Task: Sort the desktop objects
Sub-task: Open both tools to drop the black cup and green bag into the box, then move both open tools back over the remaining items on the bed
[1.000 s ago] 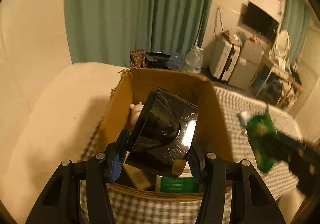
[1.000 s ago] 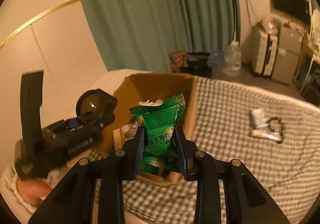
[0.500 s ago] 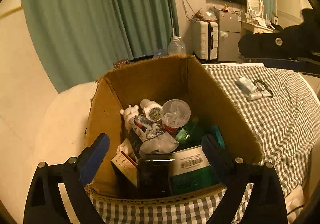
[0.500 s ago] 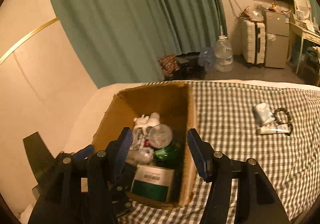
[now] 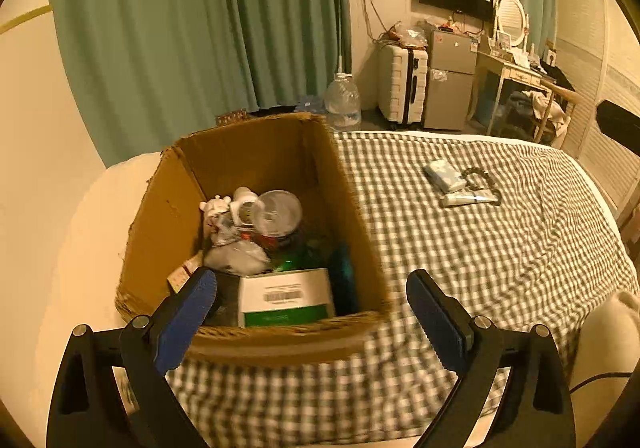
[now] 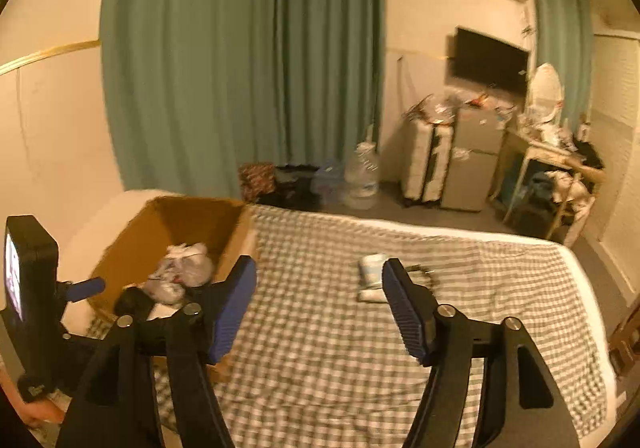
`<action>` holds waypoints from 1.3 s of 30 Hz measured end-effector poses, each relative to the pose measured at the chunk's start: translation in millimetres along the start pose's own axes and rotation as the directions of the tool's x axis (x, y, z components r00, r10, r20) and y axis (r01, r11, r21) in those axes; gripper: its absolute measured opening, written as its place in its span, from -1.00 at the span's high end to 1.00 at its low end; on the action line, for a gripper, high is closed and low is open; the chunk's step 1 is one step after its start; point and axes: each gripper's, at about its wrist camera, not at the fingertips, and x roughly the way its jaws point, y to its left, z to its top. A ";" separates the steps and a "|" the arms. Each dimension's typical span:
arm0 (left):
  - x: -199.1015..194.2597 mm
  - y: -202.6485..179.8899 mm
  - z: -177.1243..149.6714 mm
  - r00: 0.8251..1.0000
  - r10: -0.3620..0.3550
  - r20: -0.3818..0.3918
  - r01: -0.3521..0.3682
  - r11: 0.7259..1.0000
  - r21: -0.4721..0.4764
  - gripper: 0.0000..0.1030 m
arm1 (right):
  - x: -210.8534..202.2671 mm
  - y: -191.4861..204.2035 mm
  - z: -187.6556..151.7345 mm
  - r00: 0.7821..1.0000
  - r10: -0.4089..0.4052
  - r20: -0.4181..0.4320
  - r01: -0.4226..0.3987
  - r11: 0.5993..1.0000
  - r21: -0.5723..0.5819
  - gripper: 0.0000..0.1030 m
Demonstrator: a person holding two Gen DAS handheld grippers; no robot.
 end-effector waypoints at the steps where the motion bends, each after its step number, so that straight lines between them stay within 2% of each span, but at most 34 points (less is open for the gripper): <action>1: -3.5 -10.1 2.0 1.000 -0.003 0.001 0.003 1.000 0.007 -0.91 | -4.0 -9.2 -0.8 1.000 -0.006 0.014 0.006 1.000 0.004 -0.33; 6: -17.1 -65.8 11.3 0.996 -0.082 0.037 0.083 0.996 -0.042 -0.91 | -11.8 -54.7 -7.8 0.999 0.004 0.047 -0.007 0.998 0.058 -0.39; 8: -11.6 -87.2 13.9 0.993 -0.112 0.027 0.114 0.991 -0.073 -0.91 | -11.0 -72.2 -13.1 0.999 -0.011 0.046 0.007 0.997 0.083 -0.41; 11: 1.6 -115.0 16.3 0.992 -0.128 0.013 0.128 0.987 -0.096 -0.91 | -0.9 -103.8 -24.1 0.999 0.014 0.033 -0.018 0.991 0.133 -0.43; 17: 37.5 -158.8 13.2 0.989 -0.150 -0.016 0.149 0.987 -0.066 -0.91 | 37.5 -160.0 -60.8 1.000 0.009 -0.017 -0.005 0.968 0.249 -0.52; 20: 58.4 -175.2 9.2 0.992 -0.120 -0.025 0.120 0.993 -0.018 -0.91 | 66.5 -183.5 -78.7 0.998 0.008 -0.062 0.012 0.947 0.321 -0.52; 25: 100.3 -197.1 9.1 0.988 -0.135 -0.079 0.137 0.991 0.012 -0.91 | 108.5 -198.2 -104.1 0.992 -0.023 -0.124 0.066 0.933 0.354 -0.52; 29: 135.1 -205.4 15.4 0.983 -0.149 -0.111 0.150 0.989 0.001 -0.91 | 143.5 -209.8 -116.8 0.981 -0.007 -0.192 0.081 0.920 0.383 -0.52; 32: 165.1 -210.3 23.2 0.977 -0.141 -0.161 0.139 0.990 -0.026 -0.91 | 160.7 -221.8 -117.7 0.980 -0.027 -0.198 0.106 0.911 0.398 -0.52; 33: 177.5 -212.0 26.7 0.970 -0.144 -0.197 0.139 0.989 -0.040 -0.91 | 165.5 -226.6 -117.6 0.979 -0.030 -0.203 0.112 0.907 0.406 -0.52; 35: 200.3 -214.8 32.9 0.957 -0.129 -0.258 0.114 0.991 -0.072 -0.91 | 182.4 -237.2 -119.5 0.973 0.010 -0.233 0.097 0.891 0.444 -0.52; 39: 236.5 -214.1 46.0 0.938 -0.154 -0.311 0.085 0.971 -0.223 -0.91 | 194.4 -244.2 -123.6 0.964 0.028 -0.265 0.101 0.883 0.458 -0.52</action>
